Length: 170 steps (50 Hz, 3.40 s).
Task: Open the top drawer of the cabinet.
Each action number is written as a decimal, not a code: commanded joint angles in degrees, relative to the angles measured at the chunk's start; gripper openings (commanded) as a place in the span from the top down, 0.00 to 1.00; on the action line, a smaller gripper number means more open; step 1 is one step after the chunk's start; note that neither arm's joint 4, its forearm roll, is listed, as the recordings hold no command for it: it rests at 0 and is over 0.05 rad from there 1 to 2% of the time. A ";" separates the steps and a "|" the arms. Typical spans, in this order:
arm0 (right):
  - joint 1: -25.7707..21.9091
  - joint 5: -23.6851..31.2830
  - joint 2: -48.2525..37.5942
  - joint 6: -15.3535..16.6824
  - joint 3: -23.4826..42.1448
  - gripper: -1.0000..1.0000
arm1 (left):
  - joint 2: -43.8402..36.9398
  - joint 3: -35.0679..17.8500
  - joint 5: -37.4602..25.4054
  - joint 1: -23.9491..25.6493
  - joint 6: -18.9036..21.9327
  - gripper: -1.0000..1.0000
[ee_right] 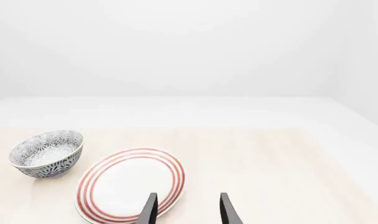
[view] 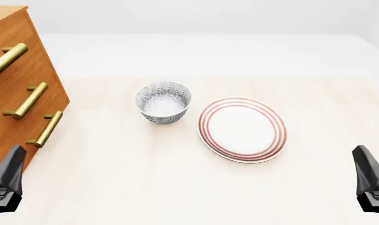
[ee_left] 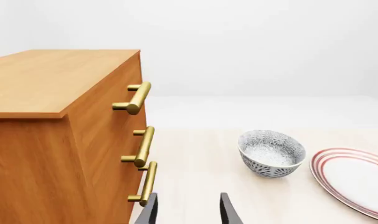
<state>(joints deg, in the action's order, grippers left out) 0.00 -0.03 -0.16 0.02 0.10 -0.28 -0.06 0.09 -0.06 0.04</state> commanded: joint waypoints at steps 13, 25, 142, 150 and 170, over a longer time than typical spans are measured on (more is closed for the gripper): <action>-0.02 0.00 -0.10 0.21 0.09 0.00 | -26.55 -12.12 8.16 2.39 23.10 0.00; -0.02 0.02 -0.08 0.20 0.08 0.00 | -27.12 -14.49 5.33 2.82 27.83 0.00; -0.02 -0.04 -0.13 0.20 0.08 0.00 | -58.10 -26.60 24.55 -8.59 81.01 0.00; -0.01 -0.03 -0.14 0.20 0.08 0.00 | -61.39 -27.39 26.86 -9.18 80.40 0.00; -0.02 -0.03 -0.14 0.22 0.08 0.00 | -67.27 -27.84 31.71 -11.40 80.03 0.00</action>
<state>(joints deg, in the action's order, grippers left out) -0.02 -0.07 -0.30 0.22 0.18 -64.94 -27.56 29.86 -10.52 80.47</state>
